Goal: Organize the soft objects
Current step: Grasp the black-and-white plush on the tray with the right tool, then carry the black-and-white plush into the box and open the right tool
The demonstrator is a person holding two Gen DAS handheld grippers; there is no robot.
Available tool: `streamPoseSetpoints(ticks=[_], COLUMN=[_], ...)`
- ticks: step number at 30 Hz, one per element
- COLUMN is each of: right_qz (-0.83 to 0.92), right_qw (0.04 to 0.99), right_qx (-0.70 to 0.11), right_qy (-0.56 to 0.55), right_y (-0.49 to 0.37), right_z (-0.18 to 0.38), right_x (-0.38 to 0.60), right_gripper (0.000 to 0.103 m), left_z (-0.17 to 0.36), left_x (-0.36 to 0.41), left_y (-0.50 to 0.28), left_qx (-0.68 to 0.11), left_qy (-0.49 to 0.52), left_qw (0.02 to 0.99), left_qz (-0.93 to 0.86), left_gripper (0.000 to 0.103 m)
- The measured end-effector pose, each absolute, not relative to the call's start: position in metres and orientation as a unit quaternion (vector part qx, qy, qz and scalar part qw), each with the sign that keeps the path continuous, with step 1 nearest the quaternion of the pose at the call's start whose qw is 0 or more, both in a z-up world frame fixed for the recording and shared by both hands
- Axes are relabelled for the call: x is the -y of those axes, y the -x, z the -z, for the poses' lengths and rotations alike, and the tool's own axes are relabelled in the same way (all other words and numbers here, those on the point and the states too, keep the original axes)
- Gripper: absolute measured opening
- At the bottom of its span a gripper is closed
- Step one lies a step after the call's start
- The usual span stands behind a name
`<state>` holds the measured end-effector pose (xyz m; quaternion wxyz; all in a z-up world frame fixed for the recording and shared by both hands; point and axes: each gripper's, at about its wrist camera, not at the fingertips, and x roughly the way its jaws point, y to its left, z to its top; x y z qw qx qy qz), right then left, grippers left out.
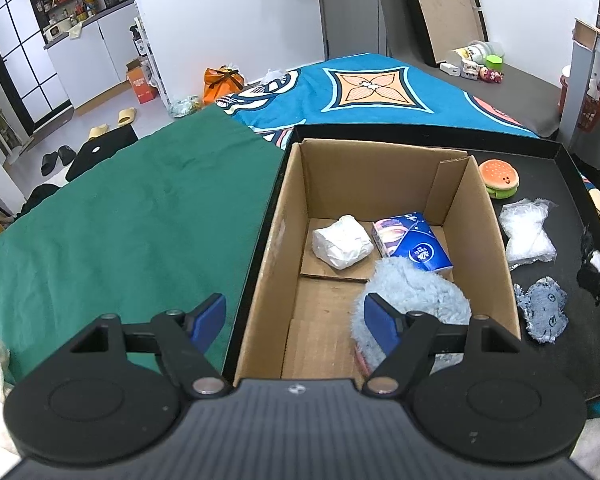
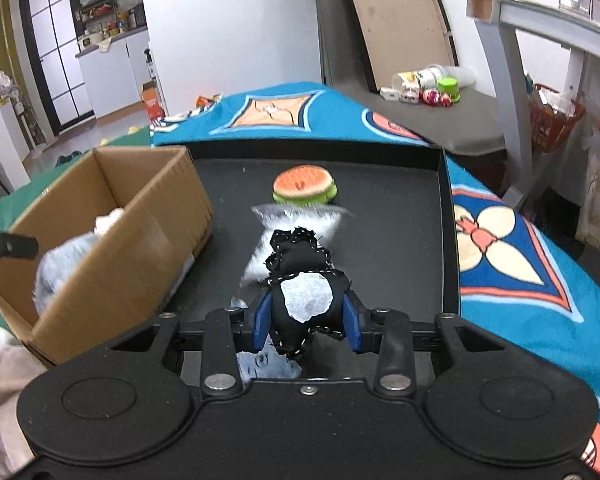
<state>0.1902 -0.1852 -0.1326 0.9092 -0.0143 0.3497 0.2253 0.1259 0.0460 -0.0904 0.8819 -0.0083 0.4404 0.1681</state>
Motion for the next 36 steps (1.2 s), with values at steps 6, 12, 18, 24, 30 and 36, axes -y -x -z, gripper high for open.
streamPoseSetpoints(ticks=[6,12,18,24,30,36], right_qz=[-0.243,-0.26,-0.282,-0.307,-0.327,-0.351], right_qw=[0.914,0.916,0.915,0.91,0.904,0.896], right_qx=[-0.325,-0.304,-0.288,-0.277,-0.273,-0.27], right_qy=[0.011,0.013,0.018,0.023,0.025,0.034], right_y=[-0.188,-0.187,-0.183,-0.178,-0.175,-0.172], right_z=[0.111,0.093,0.08,0.071,0.066,0.064], right_x=[0.175,0.163,0.145,0.122,0.102,0.08], right_gripper=[0.036,0.036,0.037,0.037,0.037,0.037], left_z=[0.09,0.092,0.095,0.098,0.102,0.106], left_x=[-0.053,-0.056,-0.063,-0.07,-0.077,-0.087], left_y=[-0.123,-0.119,-0.113,-0.109,-0.109,-0.108], left_qx=[-0.437,-0.436,-0.432,-0.429,-0.436,-0.441], left_qy=[0.018,0.026,0.036,0.044,0.055,0.068], left_qw=[0.884,0.886,0.888,0.891,0.889,0.886], left_qz=[-0.166,-0.158,-0.154,-0.139,-0.129,-0.125], left_gripper=[0.075,0.075,0.074,0.069,0.049,0.021])
